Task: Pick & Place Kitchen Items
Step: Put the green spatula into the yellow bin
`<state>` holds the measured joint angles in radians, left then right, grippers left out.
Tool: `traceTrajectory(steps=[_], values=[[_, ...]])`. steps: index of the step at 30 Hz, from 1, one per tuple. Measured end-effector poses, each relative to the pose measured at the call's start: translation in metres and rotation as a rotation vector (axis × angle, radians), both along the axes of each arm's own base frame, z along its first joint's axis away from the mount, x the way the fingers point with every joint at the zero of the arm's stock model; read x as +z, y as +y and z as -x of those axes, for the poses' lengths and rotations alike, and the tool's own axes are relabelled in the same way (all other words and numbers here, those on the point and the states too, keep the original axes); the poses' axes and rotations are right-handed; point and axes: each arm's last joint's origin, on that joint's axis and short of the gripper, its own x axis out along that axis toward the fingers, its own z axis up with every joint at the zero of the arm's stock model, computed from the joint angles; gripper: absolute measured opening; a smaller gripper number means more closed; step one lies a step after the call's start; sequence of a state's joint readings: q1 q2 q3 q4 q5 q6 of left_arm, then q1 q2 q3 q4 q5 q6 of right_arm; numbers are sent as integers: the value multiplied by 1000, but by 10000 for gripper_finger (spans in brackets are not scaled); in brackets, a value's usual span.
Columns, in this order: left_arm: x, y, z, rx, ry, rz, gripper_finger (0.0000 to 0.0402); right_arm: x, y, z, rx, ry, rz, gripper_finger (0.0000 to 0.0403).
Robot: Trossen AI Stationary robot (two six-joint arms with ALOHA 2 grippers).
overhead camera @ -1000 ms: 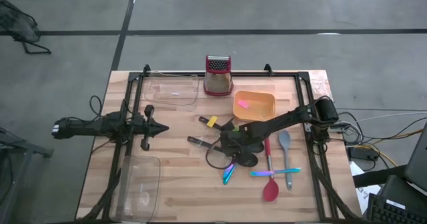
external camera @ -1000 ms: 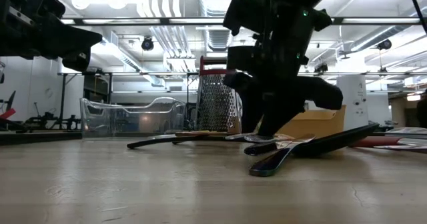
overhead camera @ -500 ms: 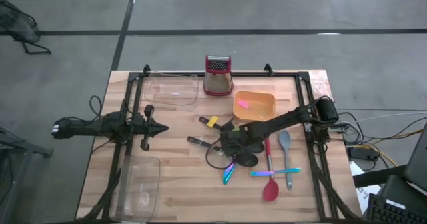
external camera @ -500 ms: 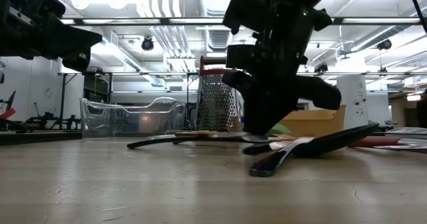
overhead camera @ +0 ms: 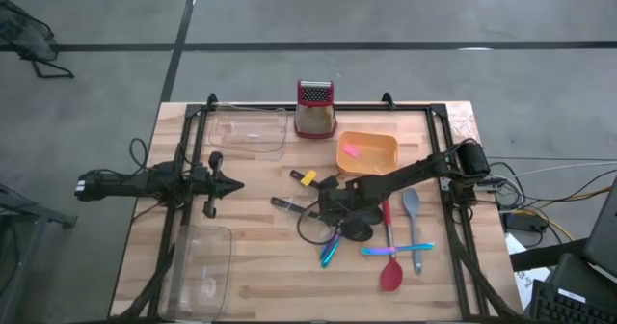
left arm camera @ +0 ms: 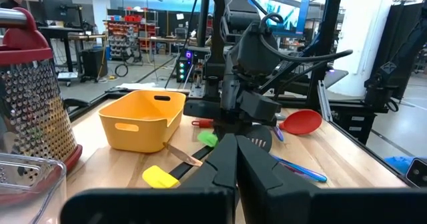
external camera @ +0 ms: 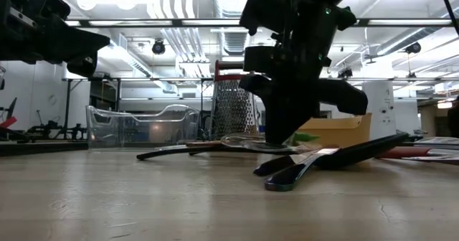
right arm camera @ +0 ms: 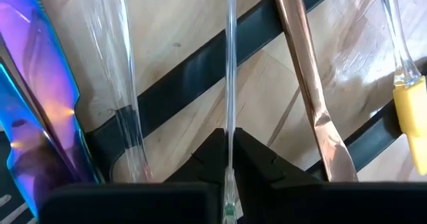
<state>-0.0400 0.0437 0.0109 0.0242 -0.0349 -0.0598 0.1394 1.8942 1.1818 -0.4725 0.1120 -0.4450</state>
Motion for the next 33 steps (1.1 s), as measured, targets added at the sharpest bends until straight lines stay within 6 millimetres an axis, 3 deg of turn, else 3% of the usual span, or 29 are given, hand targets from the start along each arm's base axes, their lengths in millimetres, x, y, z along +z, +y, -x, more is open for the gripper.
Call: traceTrajectory(steps=[33], values=[[0,0,0,0,0,0,5,53,3,-14,-73,5,-10,20]])
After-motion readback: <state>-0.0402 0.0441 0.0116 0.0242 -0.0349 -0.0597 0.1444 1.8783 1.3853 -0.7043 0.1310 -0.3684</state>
